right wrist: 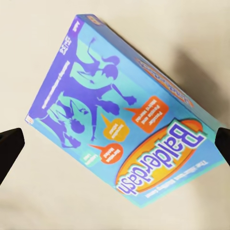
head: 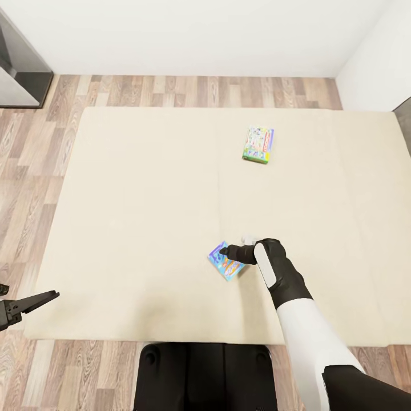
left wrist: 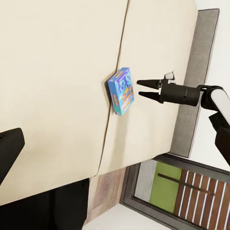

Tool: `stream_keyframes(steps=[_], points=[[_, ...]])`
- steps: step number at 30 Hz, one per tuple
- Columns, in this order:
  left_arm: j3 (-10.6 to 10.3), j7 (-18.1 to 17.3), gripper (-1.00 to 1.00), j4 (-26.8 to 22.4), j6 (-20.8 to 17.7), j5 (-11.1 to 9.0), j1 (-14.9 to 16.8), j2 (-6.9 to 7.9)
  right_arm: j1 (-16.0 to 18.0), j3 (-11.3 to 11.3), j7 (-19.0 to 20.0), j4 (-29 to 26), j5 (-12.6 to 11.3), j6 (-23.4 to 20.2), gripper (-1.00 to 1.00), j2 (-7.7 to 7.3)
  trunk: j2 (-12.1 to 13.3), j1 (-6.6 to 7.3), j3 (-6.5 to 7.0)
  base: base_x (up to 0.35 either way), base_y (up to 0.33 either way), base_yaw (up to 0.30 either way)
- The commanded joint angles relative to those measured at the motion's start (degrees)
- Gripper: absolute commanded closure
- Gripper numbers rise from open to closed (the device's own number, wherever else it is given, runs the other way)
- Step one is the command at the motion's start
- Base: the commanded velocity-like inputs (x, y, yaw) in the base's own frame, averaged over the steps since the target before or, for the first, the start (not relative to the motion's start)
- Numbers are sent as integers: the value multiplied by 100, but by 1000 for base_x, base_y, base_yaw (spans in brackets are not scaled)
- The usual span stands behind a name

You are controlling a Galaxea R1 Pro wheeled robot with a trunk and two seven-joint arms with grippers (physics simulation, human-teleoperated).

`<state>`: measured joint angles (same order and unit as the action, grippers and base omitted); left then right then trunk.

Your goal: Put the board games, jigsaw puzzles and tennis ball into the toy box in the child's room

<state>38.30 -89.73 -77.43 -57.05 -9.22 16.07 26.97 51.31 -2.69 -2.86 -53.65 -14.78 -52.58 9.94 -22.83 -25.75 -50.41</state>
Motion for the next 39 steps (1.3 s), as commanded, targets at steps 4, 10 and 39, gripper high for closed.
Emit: stream_keyframes(steps=[4,10,39], points=[[2,-27,-100,-1,-61,8,1,2,2,-14,-30,-5,-42,-26,-100,6,-9,-3,-44,0,0,0],[-1,-27,-100,-1,-61,8,1,2,2,-19,-30,-5,-42,-25,-100,6,-9,-3,-100,0,0,0],[0,-27,-100,-1,-61,8,1,2,3,18,-38,-418,18,-95,-100,6,-9,-3,-206,0,0,0]])
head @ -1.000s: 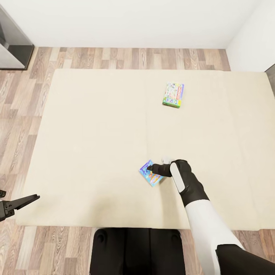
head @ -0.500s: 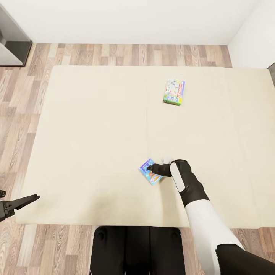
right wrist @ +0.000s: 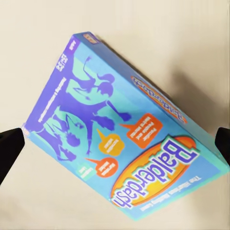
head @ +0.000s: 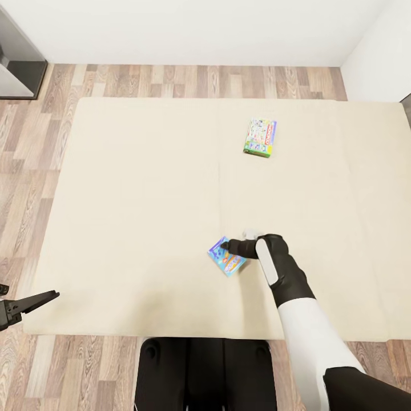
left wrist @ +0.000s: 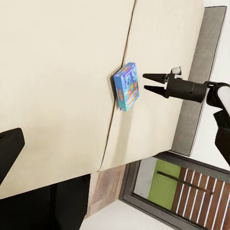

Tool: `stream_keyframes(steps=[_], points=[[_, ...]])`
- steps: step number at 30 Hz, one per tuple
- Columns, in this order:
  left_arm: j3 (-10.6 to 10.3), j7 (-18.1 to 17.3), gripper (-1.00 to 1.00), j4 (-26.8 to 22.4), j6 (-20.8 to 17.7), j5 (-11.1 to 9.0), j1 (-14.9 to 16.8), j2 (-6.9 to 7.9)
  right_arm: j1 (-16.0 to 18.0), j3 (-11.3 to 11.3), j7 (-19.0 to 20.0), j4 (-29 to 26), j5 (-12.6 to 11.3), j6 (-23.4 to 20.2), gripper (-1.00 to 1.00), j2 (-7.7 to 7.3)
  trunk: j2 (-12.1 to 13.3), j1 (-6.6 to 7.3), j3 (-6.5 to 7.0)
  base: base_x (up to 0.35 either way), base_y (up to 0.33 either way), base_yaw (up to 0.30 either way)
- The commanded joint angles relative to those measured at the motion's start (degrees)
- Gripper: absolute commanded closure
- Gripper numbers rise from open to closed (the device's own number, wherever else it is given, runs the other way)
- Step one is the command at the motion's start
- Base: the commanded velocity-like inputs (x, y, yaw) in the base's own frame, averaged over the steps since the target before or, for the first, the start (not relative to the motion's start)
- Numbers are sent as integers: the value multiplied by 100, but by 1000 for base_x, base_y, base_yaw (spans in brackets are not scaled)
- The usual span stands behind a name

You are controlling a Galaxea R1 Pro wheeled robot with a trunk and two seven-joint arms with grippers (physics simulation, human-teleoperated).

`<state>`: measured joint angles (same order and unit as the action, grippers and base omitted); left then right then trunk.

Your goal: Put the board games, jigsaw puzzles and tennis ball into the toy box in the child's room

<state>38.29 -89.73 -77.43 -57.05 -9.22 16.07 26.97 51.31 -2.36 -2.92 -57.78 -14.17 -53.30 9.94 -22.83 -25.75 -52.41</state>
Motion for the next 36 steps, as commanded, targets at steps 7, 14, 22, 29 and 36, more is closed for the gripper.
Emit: stream_keyframes(steps=[7,14,22,29,36], points=[[3,-27,-100,-1,-61,8,1,1,3,-3,-40,-41,-15,-31,-100,5,-9,-3,-6,0,0,0],[2,-27,-100,-1,-61,8,1,1,5,-2,-147,-31,-8,-27,-100,5,-9,-3,-6,0,0,0],[-1,-27,-100,-1,-61,8,1,0,2,-1,-402,-2,-14,28,-100,5,-9,-3,-6,0,0,0],[1,-27,-100,-1,-61,8,1,-4,1,2,-455,3,-8,53,-100,5,-9,-3,-6,0,0,0],[1,-27,-100,-1,-61,8,1,-5,1,18,-465,3,-7,56,-100,5,-9,-3,-6,0,0,0]])
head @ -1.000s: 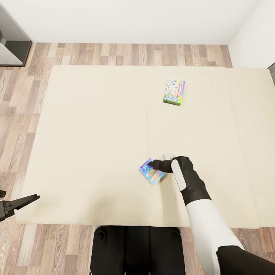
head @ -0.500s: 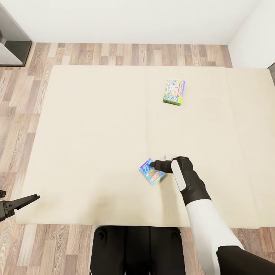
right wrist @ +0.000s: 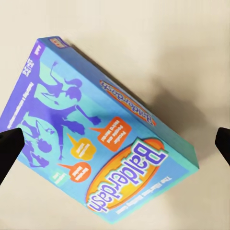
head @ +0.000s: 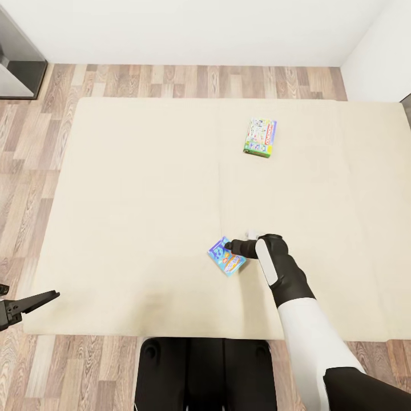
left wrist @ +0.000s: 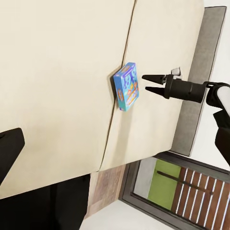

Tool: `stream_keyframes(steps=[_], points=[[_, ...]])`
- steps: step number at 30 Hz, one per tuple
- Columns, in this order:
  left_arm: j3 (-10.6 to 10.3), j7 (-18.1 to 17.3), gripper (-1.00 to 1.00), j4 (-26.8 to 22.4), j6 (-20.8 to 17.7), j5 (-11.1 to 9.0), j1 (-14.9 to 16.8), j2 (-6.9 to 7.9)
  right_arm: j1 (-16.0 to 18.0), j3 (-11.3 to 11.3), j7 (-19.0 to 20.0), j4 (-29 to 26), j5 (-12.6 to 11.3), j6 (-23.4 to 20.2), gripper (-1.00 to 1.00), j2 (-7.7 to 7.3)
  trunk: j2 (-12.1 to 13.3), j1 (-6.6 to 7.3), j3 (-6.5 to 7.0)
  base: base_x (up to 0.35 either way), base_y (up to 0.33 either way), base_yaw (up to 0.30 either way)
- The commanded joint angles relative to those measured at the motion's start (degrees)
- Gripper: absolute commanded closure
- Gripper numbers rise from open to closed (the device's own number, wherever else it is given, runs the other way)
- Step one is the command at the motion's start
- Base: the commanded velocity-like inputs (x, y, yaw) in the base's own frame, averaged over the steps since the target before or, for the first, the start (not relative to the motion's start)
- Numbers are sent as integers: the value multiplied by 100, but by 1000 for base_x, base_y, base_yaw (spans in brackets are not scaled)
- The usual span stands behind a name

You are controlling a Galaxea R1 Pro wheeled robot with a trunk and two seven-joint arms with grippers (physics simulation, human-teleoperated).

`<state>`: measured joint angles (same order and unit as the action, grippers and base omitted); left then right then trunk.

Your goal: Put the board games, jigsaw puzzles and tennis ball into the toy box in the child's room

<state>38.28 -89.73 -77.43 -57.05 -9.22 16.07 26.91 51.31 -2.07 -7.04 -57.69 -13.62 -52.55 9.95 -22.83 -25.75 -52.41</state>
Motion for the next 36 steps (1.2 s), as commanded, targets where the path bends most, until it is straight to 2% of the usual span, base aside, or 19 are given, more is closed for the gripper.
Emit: stream_keyframes(steps=[1,13,36], points=[[2,-27,-100,-1,-61,8,1,1,2,-10,-55,-5,-62,-19,-100,5,-9,-3,-6,0,0,0],[0,-27,-100,-1,-55,9,1,3,2,-4,-85,-5,-68,-19,-100,5,-9,-3,-20,0,0,0],[2,-27,-100,-1,-52,11,1,2,2,-4,-87,-5,-70,-12,-100,5,-9,-3,-179,0,0,0]])
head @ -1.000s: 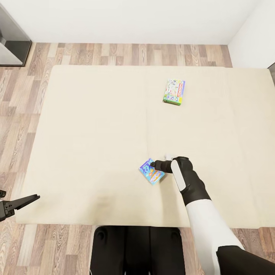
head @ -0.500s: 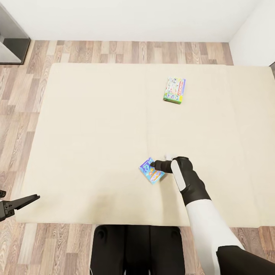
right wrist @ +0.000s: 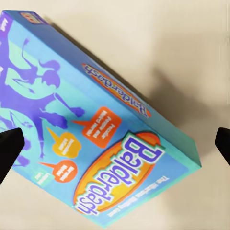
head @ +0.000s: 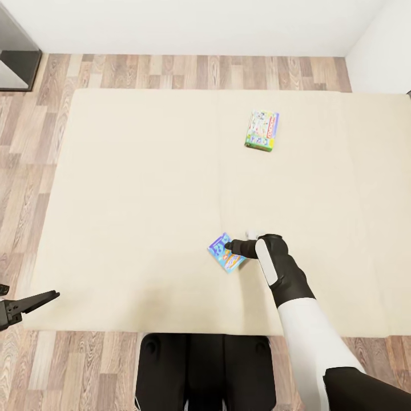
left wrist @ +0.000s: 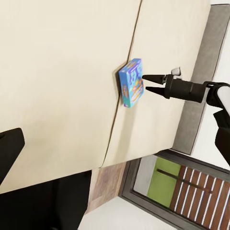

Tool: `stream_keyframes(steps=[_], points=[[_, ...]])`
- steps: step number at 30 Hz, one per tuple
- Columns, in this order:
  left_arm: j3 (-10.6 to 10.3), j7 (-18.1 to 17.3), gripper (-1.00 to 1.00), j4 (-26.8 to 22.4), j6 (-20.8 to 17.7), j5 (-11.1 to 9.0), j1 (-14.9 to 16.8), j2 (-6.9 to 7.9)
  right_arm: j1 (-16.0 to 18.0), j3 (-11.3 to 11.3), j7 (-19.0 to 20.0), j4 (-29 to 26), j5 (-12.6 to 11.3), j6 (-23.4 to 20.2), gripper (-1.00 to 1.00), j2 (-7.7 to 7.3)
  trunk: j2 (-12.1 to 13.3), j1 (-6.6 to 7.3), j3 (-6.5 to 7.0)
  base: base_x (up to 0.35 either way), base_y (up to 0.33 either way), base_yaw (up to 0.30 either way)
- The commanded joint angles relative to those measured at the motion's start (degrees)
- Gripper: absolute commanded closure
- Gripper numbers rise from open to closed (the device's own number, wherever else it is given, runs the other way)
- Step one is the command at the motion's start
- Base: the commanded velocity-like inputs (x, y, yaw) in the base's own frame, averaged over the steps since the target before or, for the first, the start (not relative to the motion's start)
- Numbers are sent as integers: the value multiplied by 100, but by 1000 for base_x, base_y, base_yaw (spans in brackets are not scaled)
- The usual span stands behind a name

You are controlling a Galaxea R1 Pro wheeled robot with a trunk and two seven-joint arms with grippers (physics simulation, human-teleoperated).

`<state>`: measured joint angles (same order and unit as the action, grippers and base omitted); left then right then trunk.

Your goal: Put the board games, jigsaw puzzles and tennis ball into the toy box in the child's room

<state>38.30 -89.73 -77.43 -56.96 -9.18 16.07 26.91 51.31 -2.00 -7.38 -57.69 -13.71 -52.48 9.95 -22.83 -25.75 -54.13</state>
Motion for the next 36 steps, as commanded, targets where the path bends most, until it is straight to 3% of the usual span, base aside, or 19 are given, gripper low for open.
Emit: stream_keyframes(steps=[1,36], points=[[1,-27,-100,-1,-61,7,1,1,2,-11,-53,-7,-62,-20,-100,5,-9,-3,-14,0,0,0],[2,-27,-100,-1,-61,4,1,4,2,-11,-53,-14,-68,-24,-100,5,-9,-3,-149,0,0,0]])
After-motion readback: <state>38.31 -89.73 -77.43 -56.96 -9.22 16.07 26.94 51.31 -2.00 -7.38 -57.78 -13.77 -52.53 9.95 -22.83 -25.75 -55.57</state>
